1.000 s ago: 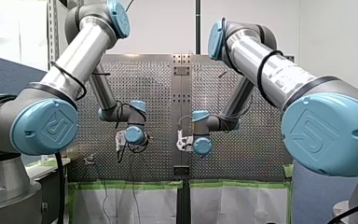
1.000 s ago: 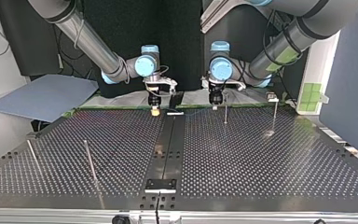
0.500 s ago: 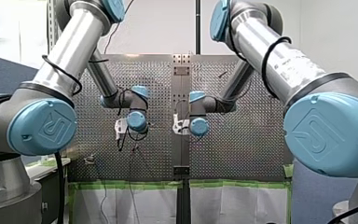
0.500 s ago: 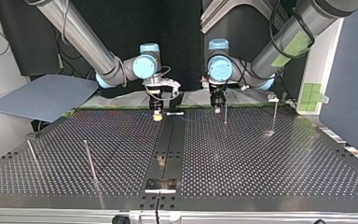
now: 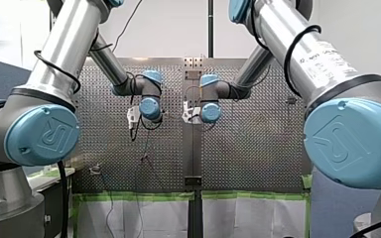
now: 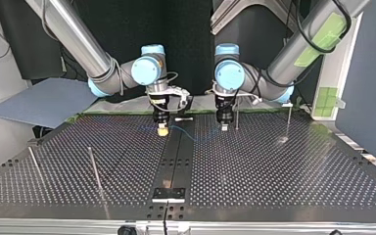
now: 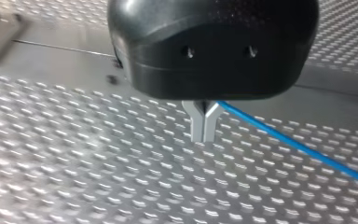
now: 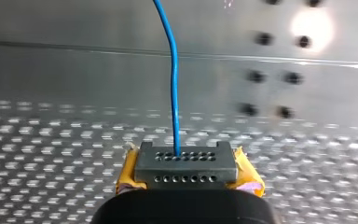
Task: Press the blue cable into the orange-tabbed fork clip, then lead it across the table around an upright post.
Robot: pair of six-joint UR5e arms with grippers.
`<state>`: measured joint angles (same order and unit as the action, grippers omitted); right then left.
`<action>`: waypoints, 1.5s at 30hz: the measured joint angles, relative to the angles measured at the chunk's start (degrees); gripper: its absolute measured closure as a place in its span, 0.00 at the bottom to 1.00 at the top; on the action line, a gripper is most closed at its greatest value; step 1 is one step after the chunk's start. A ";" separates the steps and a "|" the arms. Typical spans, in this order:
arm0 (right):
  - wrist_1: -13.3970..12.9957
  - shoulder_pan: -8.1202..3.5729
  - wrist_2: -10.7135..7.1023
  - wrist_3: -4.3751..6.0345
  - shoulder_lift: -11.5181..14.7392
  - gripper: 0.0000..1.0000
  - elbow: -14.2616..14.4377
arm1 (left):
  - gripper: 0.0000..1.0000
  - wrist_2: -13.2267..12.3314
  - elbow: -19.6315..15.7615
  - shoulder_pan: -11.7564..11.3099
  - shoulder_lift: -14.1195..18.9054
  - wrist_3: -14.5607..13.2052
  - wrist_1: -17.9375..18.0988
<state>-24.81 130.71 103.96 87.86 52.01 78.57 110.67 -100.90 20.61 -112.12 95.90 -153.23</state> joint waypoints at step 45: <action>14.09 -5.72 1.27 0.59 21.63 1.00 -8.59 | 1.00 0.14 20.40 5.58 16.06 -1.45 -21.29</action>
<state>-10.72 124.99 105.23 88.45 73.64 69.98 110.81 -80.50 26.19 -96.06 94.45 -174.52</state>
